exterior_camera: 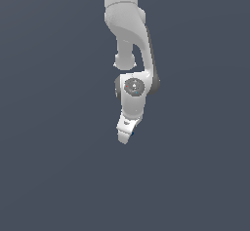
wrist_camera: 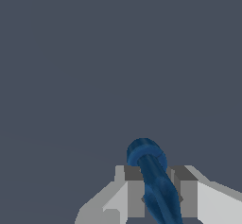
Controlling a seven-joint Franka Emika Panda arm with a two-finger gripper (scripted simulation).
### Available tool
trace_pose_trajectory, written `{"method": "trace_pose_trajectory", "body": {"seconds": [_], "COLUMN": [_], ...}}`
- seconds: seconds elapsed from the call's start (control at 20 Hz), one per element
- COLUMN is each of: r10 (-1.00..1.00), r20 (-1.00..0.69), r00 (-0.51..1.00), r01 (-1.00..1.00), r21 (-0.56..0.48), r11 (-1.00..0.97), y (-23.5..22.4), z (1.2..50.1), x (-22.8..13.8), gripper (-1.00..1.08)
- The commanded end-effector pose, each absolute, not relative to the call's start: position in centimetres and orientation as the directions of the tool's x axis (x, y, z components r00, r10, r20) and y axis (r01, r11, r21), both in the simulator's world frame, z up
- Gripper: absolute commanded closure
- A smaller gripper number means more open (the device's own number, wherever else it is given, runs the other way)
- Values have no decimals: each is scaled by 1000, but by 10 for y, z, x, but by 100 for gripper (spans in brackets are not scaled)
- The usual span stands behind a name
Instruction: Pick up the object and move it to a goal position.
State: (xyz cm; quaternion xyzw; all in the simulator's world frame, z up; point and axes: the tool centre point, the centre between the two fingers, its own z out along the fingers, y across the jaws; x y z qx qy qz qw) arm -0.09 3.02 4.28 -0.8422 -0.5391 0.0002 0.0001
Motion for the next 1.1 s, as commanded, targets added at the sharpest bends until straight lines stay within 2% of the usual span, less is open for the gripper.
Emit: {"method": "trace_pose_trajectory", "body": {"seconds": [0.0, 0.5, 1.05], "r10": [908, 909, 909], "r20": [0, 0, 2], "r00": [419, 418, 417], "r01": [908, 909, 909], "r21": [0, 0, -1], "r11": [-419, -418, -417], "y": [30, 20, -2], "z": [45, 98, 210], "x": [0, 9, 31], "gripper": [108, 108, 108]}}
